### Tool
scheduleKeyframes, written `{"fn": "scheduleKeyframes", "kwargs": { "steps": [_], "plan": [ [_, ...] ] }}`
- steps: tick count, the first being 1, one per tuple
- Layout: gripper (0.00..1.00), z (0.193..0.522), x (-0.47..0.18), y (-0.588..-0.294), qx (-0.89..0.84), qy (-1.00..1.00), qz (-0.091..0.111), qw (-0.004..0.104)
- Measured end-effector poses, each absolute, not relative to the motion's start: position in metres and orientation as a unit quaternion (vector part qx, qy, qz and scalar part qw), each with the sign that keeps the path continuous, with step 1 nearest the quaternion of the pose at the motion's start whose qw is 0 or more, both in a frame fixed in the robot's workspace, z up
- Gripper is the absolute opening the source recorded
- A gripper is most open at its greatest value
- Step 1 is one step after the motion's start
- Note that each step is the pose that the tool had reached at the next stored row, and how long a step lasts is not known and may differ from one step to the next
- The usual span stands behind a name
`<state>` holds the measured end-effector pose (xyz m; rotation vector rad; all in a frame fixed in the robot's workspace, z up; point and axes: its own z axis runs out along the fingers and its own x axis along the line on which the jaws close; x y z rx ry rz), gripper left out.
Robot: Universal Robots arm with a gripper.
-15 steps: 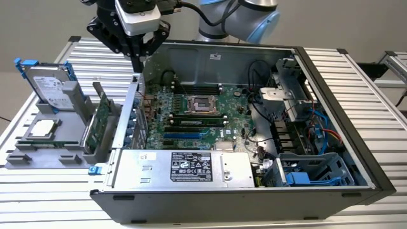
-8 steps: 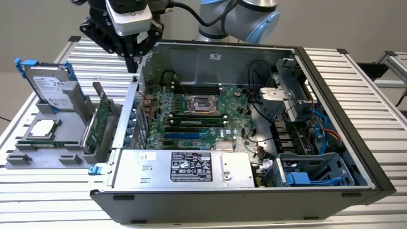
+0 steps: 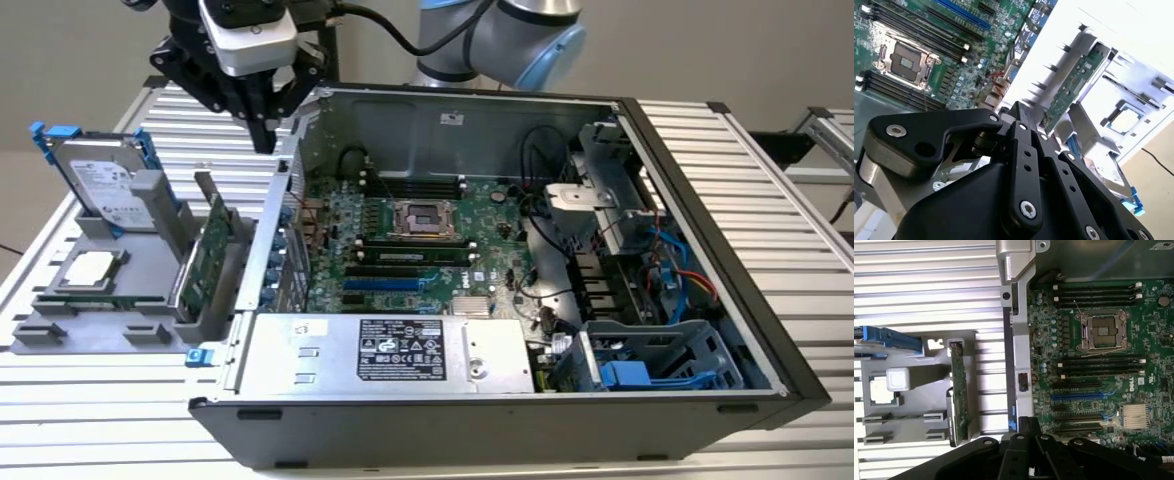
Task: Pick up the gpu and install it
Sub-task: 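Reach for the gpu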
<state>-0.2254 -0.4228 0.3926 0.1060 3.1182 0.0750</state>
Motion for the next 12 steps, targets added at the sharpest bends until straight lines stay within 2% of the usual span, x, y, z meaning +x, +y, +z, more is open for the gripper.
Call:
{"fn": "scheduleKeyframes", "kwargs": {
  "steps": [12],
  "plan": [
    [0.0,0.393,-0.242,-0.425,0.034,0.999,0.024,0.01]
  ]
}}
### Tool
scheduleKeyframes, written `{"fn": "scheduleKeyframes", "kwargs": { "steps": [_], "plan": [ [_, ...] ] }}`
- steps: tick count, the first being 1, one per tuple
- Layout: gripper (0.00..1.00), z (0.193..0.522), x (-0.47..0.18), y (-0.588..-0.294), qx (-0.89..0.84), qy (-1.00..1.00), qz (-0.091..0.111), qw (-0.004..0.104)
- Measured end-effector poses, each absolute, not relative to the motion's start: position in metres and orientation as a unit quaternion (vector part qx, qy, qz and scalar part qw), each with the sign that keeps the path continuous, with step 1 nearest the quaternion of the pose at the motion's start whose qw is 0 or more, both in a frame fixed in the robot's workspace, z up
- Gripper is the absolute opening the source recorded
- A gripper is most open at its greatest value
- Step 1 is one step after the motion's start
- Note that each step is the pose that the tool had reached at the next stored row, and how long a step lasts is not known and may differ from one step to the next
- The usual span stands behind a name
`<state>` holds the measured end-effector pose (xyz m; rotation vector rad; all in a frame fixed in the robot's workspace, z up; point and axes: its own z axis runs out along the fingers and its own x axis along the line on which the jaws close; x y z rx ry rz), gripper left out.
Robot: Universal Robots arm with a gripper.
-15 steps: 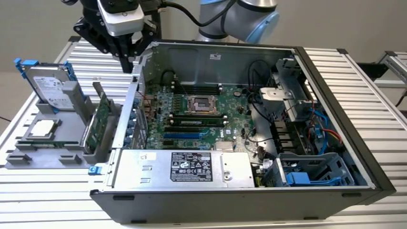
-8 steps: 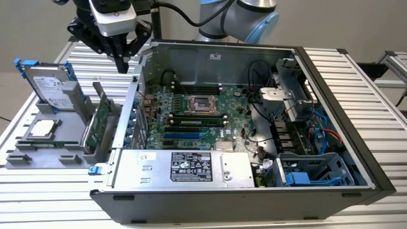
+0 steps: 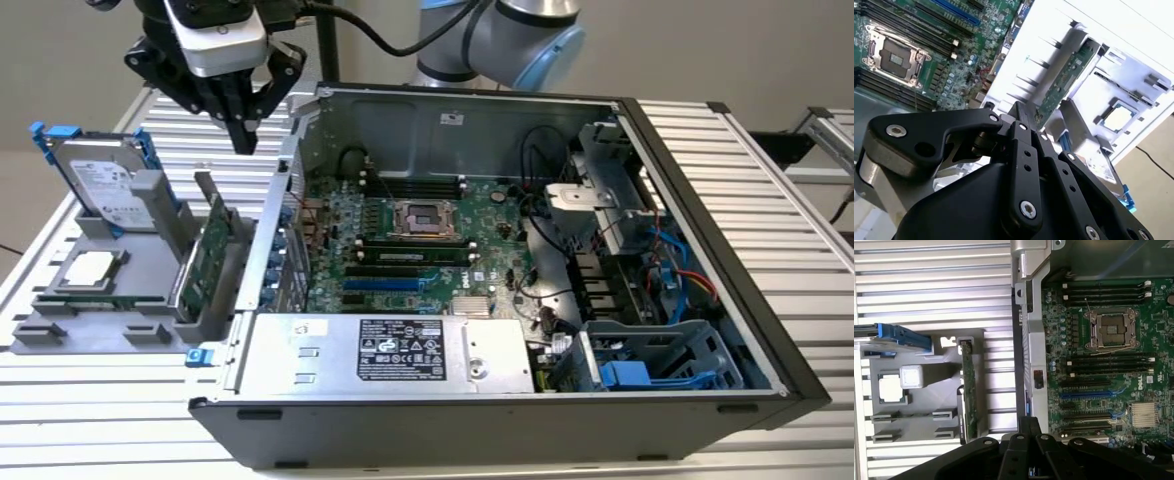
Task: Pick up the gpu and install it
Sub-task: 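Reach for the gpu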
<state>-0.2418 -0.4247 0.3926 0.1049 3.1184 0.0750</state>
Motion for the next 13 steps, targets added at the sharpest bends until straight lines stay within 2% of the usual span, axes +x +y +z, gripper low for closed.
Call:
{"fn": "scheduleKeyframes", "kwargs": {
  "steps": [13],
  "plan": [
    [0.0,0.393,-0.26,-0.427,0.033,0.999,0.024,0.01]
  ]
}}
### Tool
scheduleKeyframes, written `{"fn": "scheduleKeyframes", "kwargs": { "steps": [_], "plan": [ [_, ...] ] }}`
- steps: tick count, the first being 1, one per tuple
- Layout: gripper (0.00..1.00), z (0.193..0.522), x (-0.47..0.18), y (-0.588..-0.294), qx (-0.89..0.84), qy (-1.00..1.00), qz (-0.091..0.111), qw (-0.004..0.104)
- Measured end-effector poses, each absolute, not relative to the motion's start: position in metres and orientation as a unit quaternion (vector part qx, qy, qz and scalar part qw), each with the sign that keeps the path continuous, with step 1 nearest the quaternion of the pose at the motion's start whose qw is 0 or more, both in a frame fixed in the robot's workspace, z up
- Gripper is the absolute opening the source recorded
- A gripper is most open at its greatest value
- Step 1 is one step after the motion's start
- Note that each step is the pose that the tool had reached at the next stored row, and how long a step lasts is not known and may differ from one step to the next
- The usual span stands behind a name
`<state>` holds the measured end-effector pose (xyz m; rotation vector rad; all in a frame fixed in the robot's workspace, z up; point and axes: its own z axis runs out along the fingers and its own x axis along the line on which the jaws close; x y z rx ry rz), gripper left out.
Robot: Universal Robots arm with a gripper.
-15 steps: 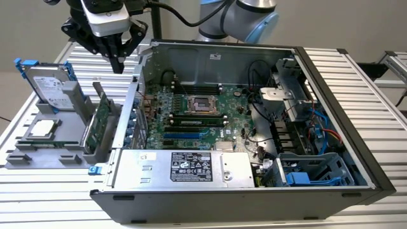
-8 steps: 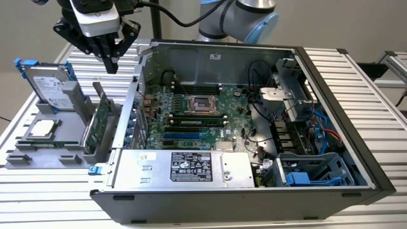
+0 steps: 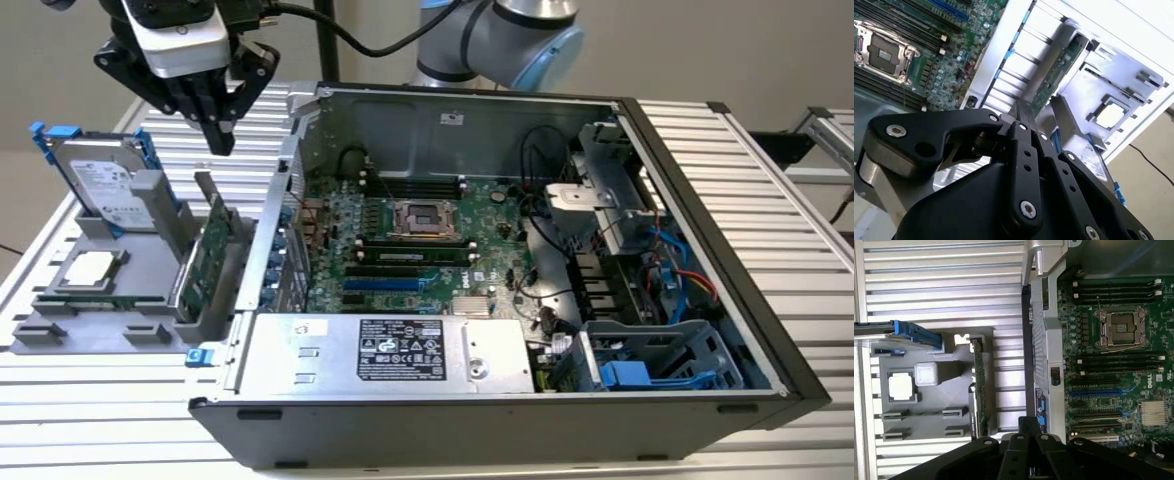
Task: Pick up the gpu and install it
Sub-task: 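Reach for the gpu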
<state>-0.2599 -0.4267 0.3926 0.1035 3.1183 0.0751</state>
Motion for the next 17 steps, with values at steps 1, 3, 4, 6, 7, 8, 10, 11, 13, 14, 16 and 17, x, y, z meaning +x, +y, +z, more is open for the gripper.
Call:
{"fn": "scheduleKeyframes", "kwargs": {
  "steps": [1,3,4,6,7,8,10,11,13,14,16,17],
  "plan": [
    [0.0,0.393,-0.261,-0.427,0.033,0.999,0.024,0.01],
    [0.0,0.393,-0.264,-0.427,0.033,0.999,0.024,0.01],
    [0.0,0.393,-0.265,-0.427,0.033,0.999,0.024,0.01],
    [0.0,0.393,-0.268,-0.428,0.033,0.999,0.024,0.01],
    [0.0,0.393,-0.27,-0.428,0.033,0.999,0.024,0.01],
    [0.0,0.393,-0.271,-0.428,0.033,0.999,0.024,0.01],
    [0.0,0.393,-0.273,-0.428,0.033,0.999,0.024,0.01],
    [0.0,0.393,-0.275,-0.429,0.033,0.999,0.024,0.01],
    [0.0,0.393,-0.277,-0.429,0.033,0.999,0.024,0.01],
    [0.0,0.393,-0.279,-0.429,0.033,0.999,0.024,0.01],
    [0.0,0.393,-0.281,-0.429,0.033,0.999,0.024,0.01],
    [0.0,0.393,-0.282,-0.429,0.033,0.999,0.024,0.01]
  ]
}}
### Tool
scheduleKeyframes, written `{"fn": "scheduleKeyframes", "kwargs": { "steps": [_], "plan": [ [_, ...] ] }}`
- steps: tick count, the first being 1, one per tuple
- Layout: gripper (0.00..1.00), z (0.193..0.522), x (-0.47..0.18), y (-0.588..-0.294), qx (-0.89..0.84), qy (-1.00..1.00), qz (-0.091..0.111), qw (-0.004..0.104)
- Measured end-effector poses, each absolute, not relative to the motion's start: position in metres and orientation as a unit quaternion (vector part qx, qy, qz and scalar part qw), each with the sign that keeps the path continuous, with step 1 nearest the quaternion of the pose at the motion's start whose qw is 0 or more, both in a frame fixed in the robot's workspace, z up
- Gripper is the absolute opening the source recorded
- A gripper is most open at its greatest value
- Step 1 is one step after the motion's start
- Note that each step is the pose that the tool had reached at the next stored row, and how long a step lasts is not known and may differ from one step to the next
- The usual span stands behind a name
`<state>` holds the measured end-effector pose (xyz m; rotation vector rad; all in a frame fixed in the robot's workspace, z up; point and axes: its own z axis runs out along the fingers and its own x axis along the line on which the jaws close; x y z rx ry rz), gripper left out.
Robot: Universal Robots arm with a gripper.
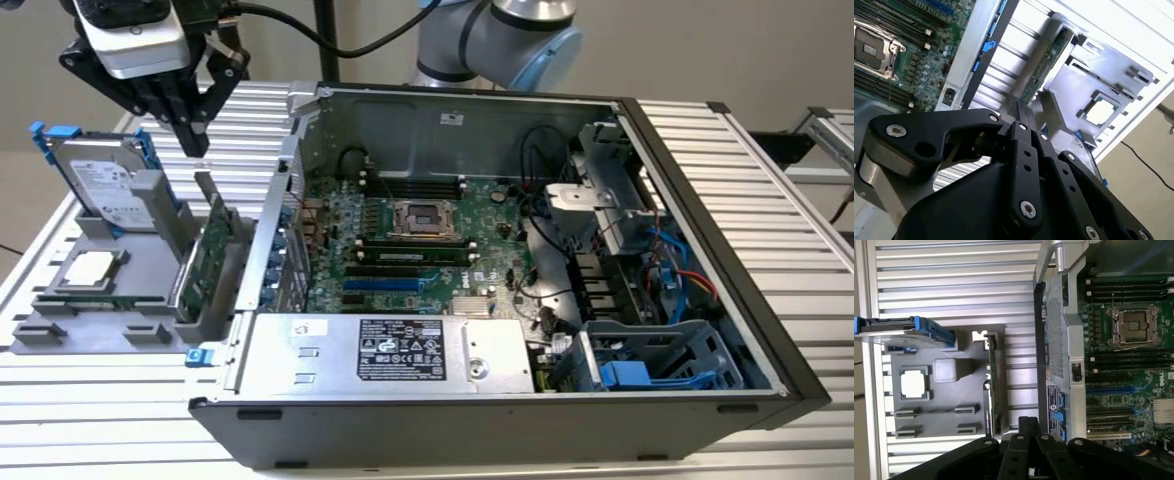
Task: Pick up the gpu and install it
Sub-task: 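Reach for the gpu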
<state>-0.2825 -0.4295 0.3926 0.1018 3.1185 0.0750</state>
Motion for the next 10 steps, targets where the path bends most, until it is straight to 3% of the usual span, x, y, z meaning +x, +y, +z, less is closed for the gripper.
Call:
{"fn": "scheduleKeyframes", "kwargs": {
  "steps": [10],
  "plan": [
    [0.0,0.393,-0.295,-0.431,0.032,0.999,0.024,0.01]
  ]
}}
